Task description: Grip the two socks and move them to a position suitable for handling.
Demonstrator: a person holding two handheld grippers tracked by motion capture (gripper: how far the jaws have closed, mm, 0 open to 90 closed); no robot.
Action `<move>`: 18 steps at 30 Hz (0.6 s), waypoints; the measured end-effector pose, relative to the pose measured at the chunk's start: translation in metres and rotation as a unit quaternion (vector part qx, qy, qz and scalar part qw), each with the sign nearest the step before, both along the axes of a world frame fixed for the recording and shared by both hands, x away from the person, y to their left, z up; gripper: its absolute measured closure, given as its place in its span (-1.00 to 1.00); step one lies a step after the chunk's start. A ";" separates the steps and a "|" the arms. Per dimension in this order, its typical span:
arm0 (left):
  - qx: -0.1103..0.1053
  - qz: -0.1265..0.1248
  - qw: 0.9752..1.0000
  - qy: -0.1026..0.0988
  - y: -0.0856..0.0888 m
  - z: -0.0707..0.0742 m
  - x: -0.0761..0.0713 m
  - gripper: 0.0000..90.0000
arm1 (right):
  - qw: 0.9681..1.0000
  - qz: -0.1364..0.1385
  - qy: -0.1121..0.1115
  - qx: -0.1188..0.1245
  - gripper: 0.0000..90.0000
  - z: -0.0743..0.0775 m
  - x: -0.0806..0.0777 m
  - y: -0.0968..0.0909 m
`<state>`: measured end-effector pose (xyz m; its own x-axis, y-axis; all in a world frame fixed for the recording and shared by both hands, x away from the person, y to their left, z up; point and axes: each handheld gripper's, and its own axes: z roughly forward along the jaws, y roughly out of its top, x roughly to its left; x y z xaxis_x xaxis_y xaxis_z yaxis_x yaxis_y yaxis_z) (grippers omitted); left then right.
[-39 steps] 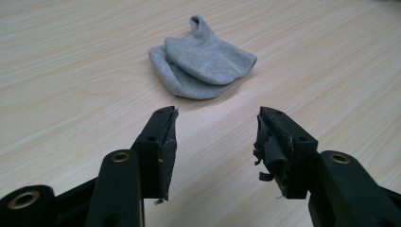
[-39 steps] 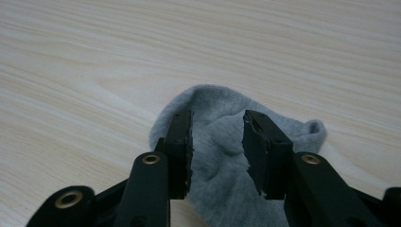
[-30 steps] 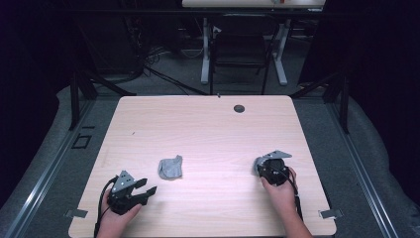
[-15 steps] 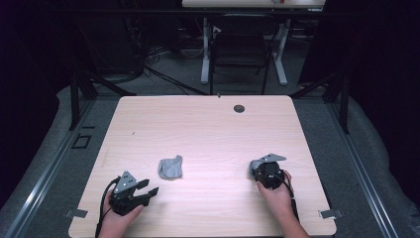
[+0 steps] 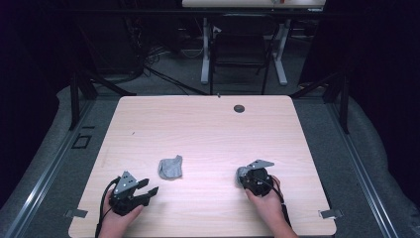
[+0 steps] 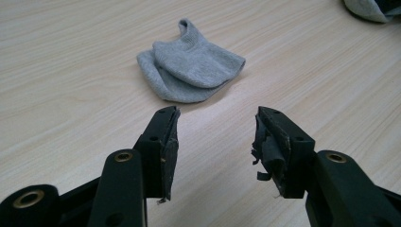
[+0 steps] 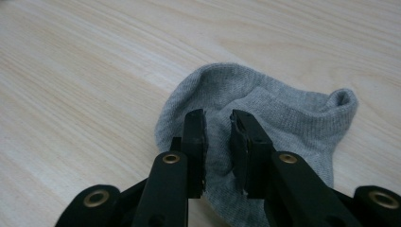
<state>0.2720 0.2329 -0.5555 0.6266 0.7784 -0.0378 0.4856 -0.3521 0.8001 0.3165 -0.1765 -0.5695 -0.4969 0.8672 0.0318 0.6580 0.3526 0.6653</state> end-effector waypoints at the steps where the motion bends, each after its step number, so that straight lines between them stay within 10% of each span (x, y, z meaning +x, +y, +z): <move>1: 0.000 -0.002 1.000 0.000 0.000 0.000 0.000 0.11 | 1.000 -0.001 -0.002 0.002 0.68 0.000 -0.001 0.002; 18: 0.006 0.009 1.000 -0.002 -0.009 0.001 0.001 0.14 | 0.999 0.035 0.010 0.018 0.68 -0.001 -0.019 0.039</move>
<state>0.2734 0.2234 -0.5546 0.6134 0.7894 -0.0250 0.4880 -0.3540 0.7978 0.2974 -0.1373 -0.5703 -0.5550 0.8286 0.0736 0.6462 0.3738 0.6654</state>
